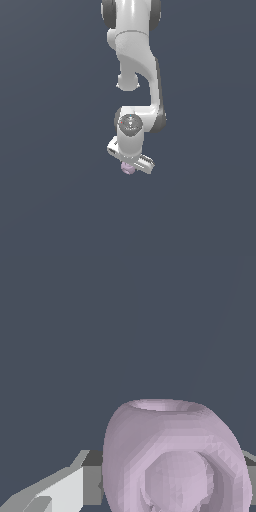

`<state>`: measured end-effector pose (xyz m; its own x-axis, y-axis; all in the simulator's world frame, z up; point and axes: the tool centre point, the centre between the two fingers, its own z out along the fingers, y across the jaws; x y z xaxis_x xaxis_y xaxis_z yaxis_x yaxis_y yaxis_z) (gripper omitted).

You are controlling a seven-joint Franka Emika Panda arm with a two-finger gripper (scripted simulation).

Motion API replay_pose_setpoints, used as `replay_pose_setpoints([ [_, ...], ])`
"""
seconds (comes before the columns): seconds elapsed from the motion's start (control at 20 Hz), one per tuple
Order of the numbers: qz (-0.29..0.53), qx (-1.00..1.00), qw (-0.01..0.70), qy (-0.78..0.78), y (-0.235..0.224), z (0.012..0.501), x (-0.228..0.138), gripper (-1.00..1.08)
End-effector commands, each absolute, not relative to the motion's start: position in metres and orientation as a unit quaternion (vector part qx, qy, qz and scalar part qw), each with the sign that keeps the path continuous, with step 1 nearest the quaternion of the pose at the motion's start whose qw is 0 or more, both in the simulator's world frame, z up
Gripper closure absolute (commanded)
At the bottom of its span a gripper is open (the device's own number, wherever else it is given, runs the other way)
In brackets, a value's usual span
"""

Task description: Pick up the object and move it to a goal position.

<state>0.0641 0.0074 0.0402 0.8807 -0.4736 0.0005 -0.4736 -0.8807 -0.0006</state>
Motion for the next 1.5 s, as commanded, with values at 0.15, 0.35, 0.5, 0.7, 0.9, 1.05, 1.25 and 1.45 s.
replay_pose_setpoints([
  [0.15, 0.0, -0.97, 0.0, 0.245, 0.007, 0.04, 0.064, 1.08],
  [0.35, 0.0, -0.97, 0.0, 0.245, 0.006, 0.04, 0.063, 1.08],
  [0.5, 0.0, -0.97, 0.0, 0.245, 0.002, 0.04, 0.061, 1.08],
  [0.7, 0.0, -0.97, 0.0, 0.245, -0.008, 0.041, 0.053, 1.08],
  [0.9, 0.0, -0.97, 0.0, 0.245, -0.026, 0.042, 0.041, 1.08],
  [1.05, 0.0, -0.97, 0.0, 0.245, -0.044, 0.043, 0.027, 1.08],
  [1.25, 0.0, -0.97, 0.0, 0.245, -0.078, 0.046, 0.003, 1.08],
  [1.45, 0.0, -0.97, 0.0, 0.245, -0.116, 0.049, -0.023, 1.08],
])
